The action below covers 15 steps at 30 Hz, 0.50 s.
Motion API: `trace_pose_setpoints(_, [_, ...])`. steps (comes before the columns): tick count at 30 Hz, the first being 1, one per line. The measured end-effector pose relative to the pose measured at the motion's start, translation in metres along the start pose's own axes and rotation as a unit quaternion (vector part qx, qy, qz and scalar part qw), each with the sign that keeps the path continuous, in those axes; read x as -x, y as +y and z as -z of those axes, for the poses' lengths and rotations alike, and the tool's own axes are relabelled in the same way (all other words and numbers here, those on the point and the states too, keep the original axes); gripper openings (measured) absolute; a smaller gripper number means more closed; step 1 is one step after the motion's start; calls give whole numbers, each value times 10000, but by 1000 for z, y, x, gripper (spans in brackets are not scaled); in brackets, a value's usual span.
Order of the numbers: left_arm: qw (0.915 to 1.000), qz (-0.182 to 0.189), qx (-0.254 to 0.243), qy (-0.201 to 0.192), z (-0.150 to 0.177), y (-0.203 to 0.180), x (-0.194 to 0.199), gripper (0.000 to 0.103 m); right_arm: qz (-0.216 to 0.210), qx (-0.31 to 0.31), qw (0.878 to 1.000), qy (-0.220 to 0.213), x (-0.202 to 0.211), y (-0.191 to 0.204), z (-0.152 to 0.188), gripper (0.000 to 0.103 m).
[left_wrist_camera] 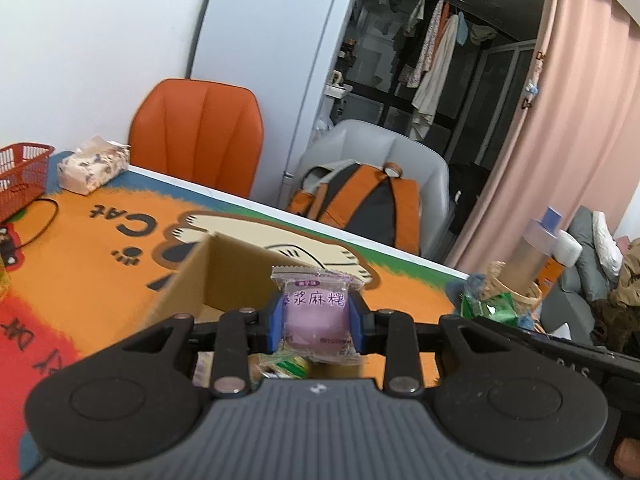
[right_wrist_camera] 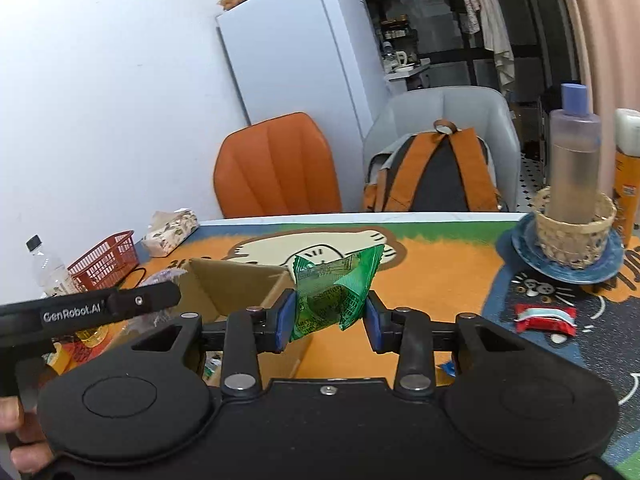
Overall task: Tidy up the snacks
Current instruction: 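Carry the pink pack in the left gripper to the box while the right carries the green candy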
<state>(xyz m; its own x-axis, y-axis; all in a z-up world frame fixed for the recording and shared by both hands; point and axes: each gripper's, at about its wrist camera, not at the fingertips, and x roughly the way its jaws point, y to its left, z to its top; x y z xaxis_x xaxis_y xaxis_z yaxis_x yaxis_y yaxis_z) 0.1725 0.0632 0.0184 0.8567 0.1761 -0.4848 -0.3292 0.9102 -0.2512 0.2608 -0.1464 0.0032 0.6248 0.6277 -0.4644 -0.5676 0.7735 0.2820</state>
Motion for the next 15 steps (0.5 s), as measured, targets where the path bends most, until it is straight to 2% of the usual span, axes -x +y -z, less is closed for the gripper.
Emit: trace_pose_setpoints(15, [9997, -233, -92, 60, -26, 30, -30, 32, -203, 158, 9996, 75, -26, 36, -10, 37])
